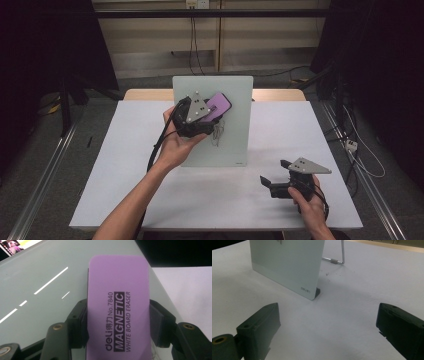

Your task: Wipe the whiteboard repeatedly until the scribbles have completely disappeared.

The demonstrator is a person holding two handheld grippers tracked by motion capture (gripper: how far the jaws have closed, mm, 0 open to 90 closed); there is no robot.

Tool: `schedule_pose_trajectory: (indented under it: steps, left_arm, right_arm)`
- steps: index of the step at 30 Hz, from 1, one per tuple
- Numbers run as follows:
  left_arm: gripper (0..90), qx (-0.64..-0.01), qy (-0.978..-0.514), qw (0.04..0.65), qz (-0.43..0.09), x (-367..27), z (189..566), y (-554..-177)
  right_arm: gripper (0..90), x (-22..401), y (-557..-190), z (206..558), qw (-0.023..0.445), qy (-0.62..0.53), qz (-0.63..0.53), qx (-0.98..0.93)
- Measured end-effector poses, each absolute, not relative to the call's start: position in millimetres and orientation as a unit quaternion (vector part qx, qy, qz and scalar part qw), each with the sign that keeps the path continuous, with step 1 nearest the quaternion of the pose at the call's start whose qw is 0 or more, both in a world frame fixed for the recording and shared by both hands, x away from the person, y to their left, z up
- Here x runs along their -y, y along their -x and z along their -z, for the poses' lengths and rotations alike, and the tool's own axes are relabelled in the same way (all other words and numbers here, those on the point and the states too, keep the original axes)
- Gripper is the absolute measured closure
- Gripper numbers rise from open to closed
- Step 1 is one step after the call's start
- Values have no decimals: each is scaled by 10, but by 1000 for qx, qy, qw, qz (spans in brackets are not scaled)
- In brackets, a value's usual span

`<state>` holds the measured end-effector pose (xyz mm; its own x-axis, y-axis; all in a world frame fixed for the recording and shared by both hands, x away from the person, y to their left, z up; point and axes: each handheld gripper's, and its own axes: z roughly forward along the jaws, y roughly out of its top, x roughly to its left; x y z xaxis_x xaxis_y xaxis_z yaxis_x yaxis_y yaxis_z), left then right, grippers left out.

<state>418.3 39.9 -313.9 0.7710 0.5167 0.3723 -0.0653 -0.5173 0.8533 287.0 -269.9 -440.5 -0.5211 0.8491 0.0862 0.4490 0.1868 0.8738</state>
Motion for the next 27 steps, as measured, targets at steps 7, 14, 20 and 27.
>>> schedule_pose_trajectory:
  steps: [7, 14, 20, 27]
  left_arm:
    - [412, -122, -830, 452, -303, -307, 3302, -4104]
    - [412, -98, -853, 422, -291, -196, 3595, -3962]
    - [412, -86, -867, 408, -273, -173, 3760, -3898]
    - [412, -104, -856, 426, -273, -294, 3616, -3976]
  right_arm:
    - [48, 2694, -2868, 4404, 217, -439, -462, -739]
    - [49, 2695, -2869, 4405, 216, -439, -462, -740]
    - [48, 2696, -2866, 4403, 215, -440, -462, -739]
    - [49, 2705, -2867, 4407, 215, -440, -463, -738]
